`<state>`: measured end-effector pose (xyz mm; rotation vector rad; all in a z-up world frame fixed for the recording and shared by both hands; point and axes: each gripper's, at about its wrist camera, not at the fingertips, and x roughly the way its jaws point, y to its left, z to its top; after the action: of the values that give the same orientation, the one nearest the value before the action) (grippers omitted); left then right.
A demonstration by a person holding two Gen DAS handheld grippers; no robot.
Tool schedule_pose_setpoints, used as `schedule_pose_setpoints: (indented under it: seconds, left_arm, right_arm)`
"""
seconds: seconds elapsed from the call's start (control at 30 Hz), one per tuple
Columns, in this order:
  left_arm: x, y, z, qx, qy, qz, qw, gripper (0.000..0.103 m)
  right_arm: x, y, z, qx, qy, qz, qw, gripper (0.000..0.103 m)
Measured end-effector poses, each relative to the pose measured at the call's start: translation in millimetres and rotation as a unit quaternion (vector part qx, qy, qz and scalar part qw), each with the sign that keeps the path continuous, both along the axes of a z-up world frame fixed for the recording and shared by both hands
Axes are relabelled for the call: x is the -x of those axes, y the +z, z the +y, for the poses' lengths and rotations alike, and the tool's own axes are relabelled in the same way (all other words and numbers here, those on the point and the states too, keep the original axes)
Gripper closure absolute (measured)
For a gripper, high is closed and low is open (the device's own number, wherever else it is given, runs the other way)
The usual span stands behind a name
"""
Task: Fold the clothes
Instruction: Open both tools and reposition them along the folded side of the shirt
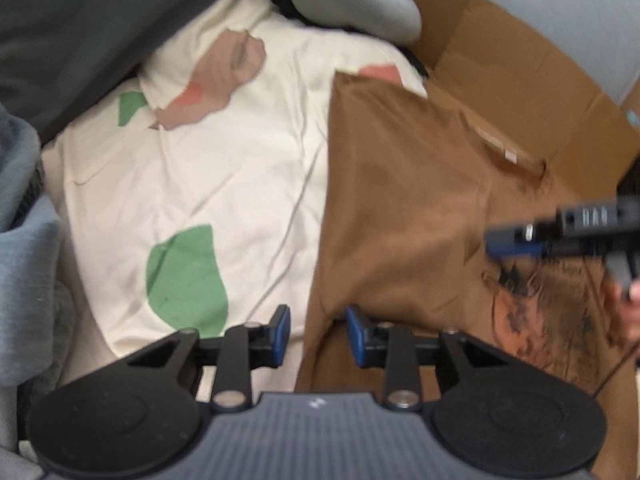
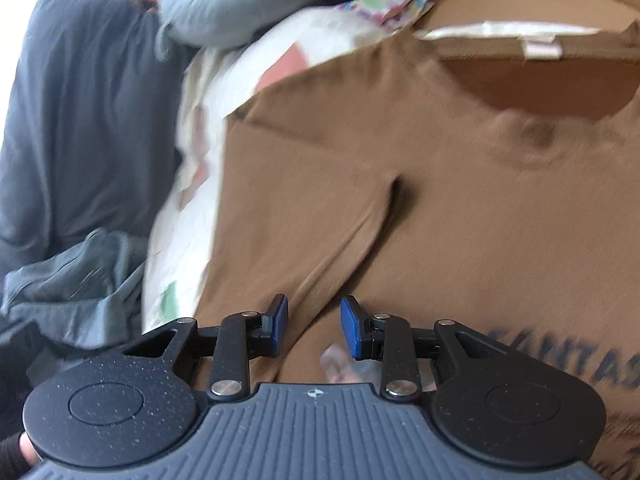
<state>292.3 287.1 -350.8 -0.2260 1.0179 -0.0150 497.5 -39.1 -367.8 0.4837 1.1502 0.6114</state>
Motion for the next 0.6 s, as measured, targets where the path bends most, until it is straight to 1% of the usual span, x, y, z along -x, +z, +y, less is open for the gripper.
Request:
schedule_pose_setpoints:
  seconds: [0.1,0.17,0.2,0.37,0.5,0.6]
  left_arm:
    - [0.5,-5.2,0.3,-0.008,0.000,0.002,1.0000,0.074]
    - [1.1,-5.9,4.3,-0.010,0.011,0.002,0.9999,0.088]
    - [1.2,-5.8,7.2,-0.007,0.017,0.002,0.9998,0.089]
    - [3.7,-6.3,13.4,0.004,0.038,0.013,0.9992,0.088]
    - [11.3,3.3,9.7,-0.005,0.046,0.017,0.9988,0.088]
    - [19.8,15.4,8.6,0.017,0.062,0.003,0.9979,0.086]
  right_arm:
    - [-10.9,1.3,-10.4,0.012,-0.020,-0.009,1.000,0.072]
    - [-16.9,1.3,-15.9,0.020,-0.033,-0.014,0.999,0.072]
    - [-19.9,1.3,-18.6,0.024,-0.039,-0.017,0.999,0.072]
    - [-28.4,-3.0,-22.2,0.036,-0.053,-0.023,0.998,0.070]
    - [-31.0,-3.5,-19.7,0.041,-0.051,-0.032,0.997,0.071]
    - [-32.7,-2.9,-19.9,0.042,-0.051,-0.037,0.997,0.071]
